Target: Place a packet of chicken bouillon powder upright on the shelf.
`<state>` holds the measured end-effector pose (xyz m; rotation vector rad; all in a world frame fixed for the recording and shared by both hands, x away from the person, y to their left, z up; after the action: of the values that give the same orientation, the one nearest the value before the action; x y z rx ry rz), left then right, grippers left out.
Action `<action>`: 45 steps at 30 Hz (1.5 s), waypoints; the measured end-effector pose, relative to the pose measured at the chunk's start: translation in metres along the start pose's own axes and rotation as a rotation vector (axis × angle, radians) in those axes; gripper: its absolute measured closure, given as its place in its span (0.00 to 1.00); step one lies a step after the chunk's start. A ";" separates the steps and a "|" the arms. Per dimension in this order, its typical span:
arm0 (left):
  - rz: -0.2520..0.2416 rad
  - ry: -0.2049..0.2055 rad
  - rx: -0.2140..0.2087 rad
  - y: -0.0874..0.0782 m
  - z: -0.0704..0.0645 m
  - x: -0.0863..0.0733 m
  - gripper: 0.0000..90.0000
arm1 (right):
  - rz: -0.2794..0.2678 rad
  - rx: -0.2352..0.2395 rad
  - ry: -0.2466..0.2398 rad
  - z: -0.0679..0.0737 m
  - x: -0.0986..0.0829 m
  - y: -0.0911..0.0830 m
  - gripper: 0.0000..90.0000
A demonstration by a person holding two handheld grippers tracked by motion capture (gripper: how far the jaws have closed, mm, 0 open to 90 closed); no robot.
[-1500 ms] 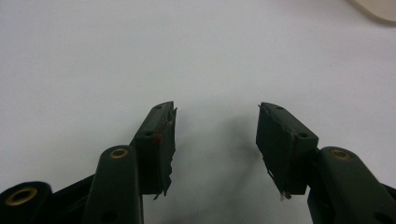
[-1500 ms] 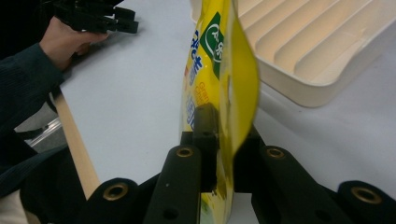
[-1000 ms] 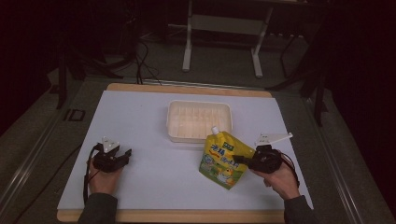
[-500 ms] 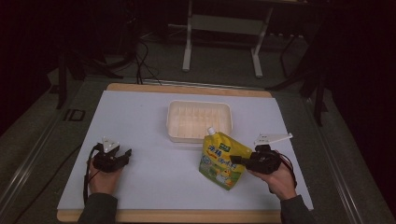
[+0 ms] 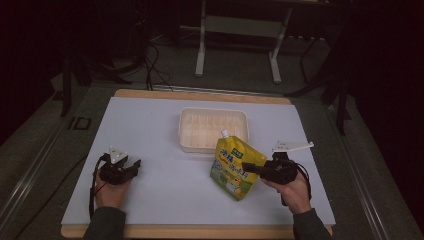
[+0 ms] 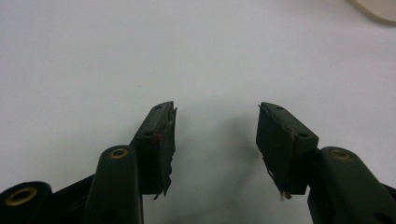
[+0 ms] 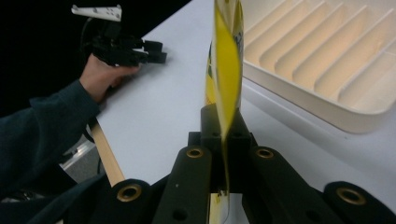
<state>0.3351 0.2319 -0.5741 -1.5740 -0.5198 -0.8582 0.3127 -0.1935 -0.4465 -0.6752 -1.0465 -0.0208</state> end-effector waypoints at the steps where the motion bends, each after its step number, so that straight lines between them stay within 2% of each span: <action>1: 0.000 0.001 0.000 0.000 0.000 0.000 0.52 | -0.007 0.002 0.001 0.000 0.001 0.000 1.00; 12: 0.000 0.001 0.000 0.000 0.000 0.000 0.52 | -0.069 0.015 0.024 0.004 0.008 0.006 1.00; 24: 0.003 0.005 0.002 0.000 0.000 0.000 0.52 | -0.110 -0.004 0.022 0.004 0.012 -0.001 1.00; 45: 0.001 0.004 0.004 0.000 0.000 0.000 0.52 | -0.159 -0.078 0.012 0.001 0.017 -0.004 1.00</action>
<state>0.3350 0.2318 -0.5740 -1.5685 -0.5171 -0.8588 0.3193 -0.1910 -0.4310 -0.6603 -1.0899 -0.2050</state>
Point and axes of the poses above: each handheld gripper's, and its own axes: y roughly forward along the jaws, x roughly out of its top, z roughly to its left, the point moved 5 cm from there along y, roughly forward along the jaws, and after that the axes turned 3 degrees about -y, right-handed, at the moved point
